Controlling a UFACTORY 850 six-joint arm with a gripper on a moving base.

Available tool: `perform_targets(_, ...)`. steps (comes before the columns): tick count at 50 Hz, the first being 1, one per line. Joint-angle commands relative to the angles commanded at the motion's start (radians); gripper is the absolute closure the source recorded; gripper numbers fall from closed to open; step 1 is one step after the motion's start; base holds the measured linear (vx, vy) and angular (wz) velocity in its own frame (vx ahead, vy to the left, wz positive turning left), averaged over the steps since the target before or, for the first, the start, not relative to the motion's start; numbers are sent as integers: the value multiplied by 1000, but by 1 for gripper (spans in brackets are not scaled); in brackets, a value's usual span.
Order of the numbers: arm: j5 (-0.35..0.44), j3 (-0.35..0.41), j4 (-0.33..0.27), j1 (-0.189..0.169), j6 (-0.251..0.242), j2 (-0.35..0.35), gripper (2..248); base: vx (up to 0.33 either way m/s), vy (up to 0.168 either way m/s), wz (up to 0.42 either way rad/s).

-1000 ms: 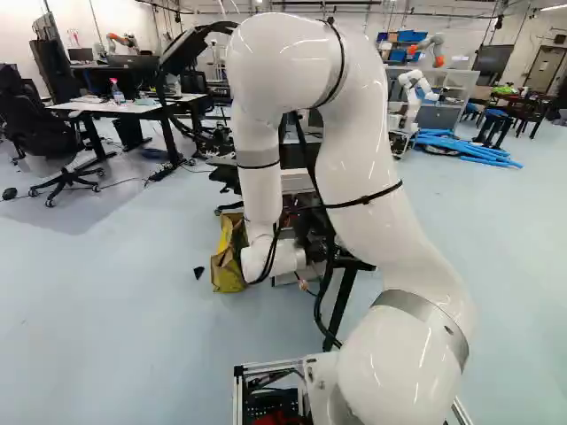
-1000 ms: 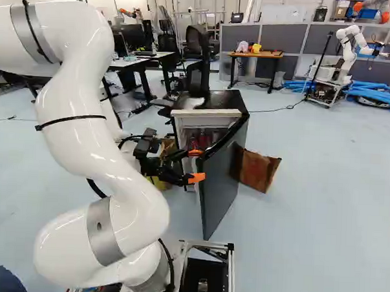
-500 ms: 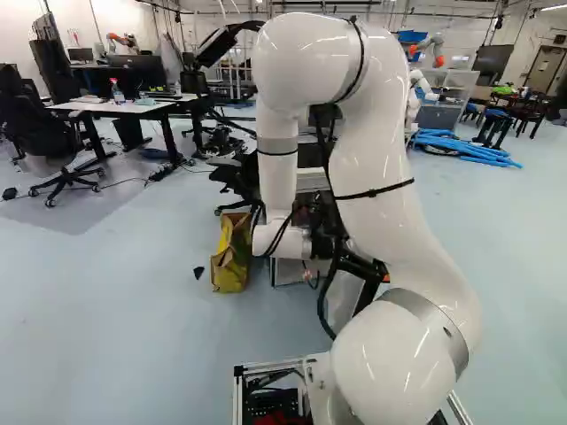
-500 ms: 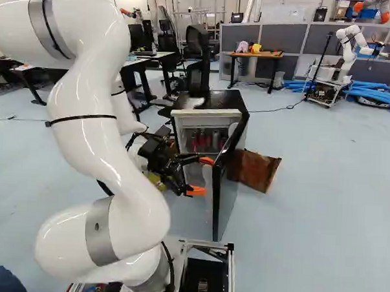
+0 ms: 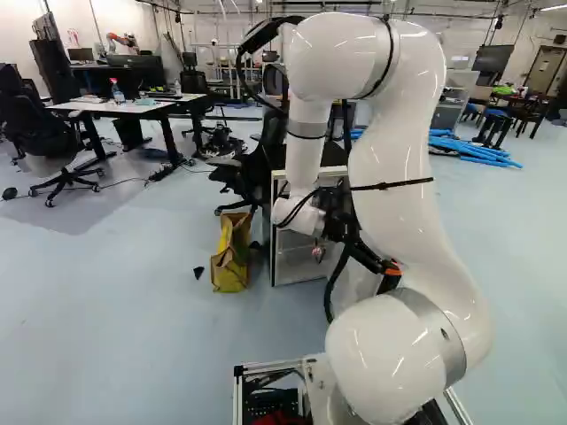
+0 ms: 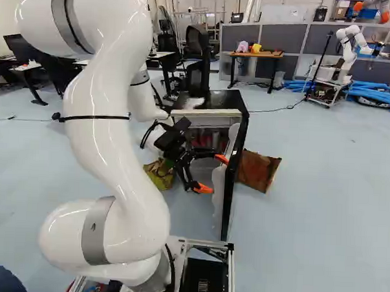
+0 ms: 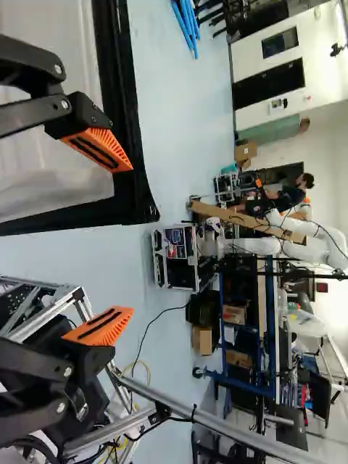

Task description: Grab a drink from the fridge

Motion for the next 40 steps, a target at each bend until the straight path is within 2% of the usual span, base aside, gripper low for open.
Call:
perform_targets(16, -56, -80, -12, -134, 0, -5, 3, 0, 0, 0)
perform_targets(40, -143, -193, -38, -295, 0, -30, 3, 0, 0, 0)
